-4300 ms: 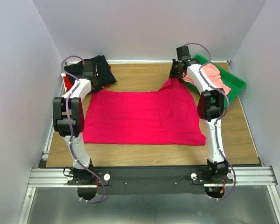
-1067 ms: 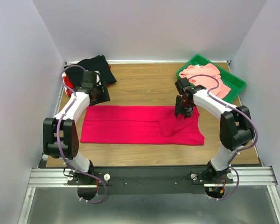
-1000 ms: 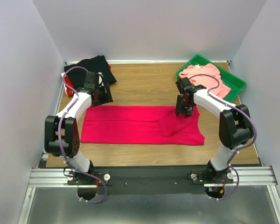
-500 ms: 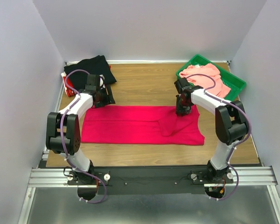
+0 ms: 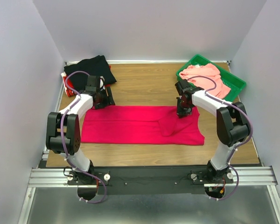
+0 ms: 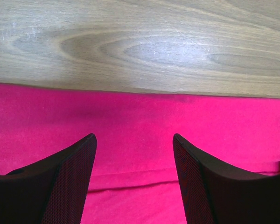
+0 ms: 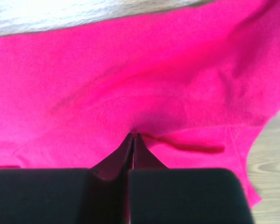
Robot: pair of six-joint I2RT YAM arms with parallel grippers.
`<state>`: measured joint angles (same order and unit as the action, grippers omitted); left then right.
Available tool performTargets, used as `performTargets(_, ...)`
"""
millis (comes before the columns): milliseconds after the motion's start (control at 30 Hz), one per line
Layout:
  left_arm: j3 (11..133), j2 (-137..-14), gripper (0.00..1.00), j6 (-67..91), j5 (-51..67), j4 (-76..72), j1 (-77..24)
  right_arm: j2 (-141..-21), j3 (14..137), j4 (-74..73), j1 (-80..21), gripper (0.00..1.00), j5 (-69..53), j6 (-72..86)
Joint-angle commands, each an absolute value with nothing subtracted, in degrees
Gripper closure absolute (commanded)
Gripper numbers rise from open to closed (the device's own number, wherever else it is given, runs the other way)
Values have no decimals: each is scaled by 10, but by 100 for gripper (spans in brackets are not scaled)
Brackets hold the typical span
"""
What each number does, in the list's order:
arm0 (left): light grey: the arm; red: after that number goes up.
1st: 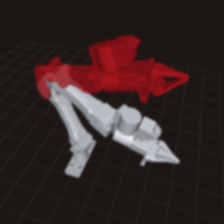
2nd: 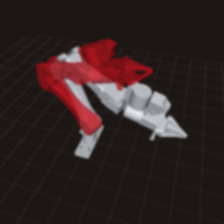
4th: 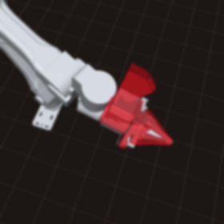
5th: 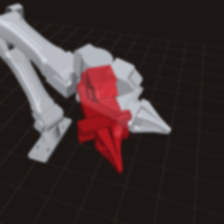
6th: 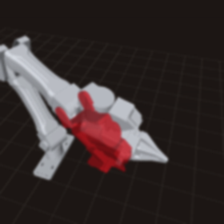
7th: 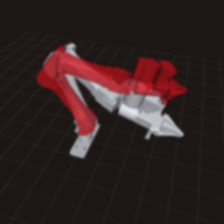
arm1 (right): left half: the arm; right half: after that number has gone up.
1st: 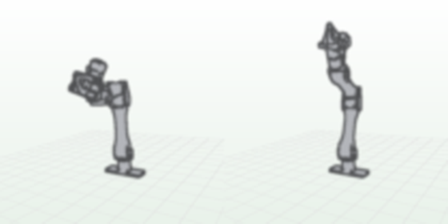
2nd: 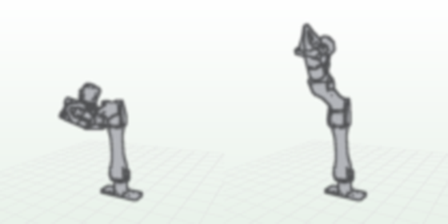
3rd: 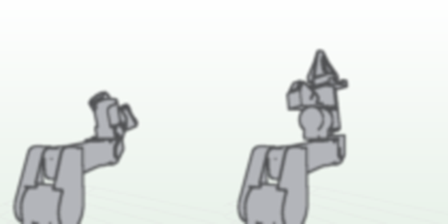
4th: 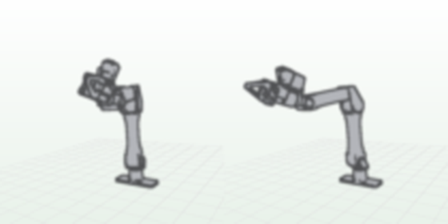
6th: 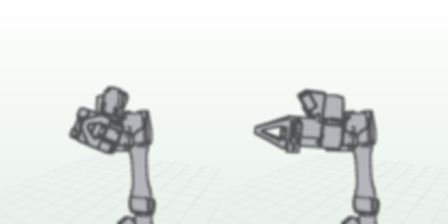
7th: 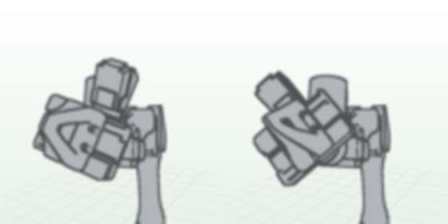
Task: Fold and stack the t-shirts
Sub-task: Fold the tshirt
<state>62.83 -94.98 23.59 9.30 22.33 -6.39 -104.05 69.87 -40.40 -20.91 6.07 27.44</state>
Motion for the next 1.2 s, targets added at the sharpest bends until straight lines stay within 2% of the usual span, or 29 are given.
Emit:
performTargets(0,618,-954,26,234,98,216,-64,-1011,699,-427,-208,99,61,273)
performTargets(533,602,-964,26,225,85,214,-63,-926,638,-514,-209,100,71,300)
performTargets(833,603,-969,26,217,78,216,-63,-900,621,-601,-209,99,122,351)
performTargets(900,604,-969,26,217,75,216,-63,-899,631,-626,-209,81,144,355)
performTargets(933,604,-969,26,215,74,216,-63,-899,635,-634,-208,65,156,354)
performTargets(1067,624,-965,26,205,43,226,-69,-916,683,-638,-209,38,185,351)
performTargets(1167,640,-962,26,191,30,233,-82,-942,731,-624,-208,34,192,341)
